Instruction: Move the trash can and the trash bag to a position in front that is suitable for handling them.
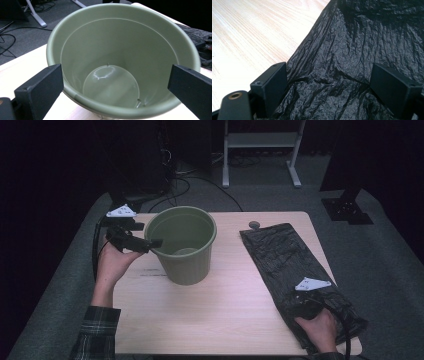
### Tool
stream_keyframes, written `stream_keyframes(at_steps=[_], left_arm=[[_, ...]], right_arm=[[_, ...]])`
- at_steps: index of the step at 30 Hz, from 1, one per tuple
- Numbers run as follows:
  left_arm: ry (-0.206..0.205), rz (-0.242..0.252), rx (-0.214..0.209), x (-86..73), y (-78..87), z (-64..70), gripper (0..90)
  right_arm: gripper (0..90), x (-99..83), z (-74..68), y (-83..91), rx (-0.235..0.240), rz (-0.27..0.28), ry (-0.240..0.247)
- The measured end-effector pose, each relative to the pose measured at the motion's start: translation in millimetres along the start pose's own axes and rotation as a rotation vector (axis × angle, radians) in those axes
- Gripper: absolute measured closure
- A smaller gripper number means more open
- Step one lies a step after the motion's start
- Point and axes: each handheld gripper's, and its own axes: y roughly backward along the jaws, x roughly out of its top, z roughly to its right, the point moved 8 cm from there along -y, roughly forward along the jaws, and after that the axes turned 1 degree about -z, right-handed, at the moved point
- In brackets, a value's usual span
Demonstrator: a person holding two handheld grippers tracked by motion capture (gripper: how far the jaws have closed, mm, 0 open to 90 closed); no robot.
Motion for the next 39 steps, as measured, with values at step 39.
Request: stream_keyframes(at_steps=[39], left_arm=[[0.021,-0.137,-0.052,-25.2,-35.8,6.5,0.0]], right_arm=[[12.8,0.1,-0.4,-0.1,0.005,0.001,0.005]])
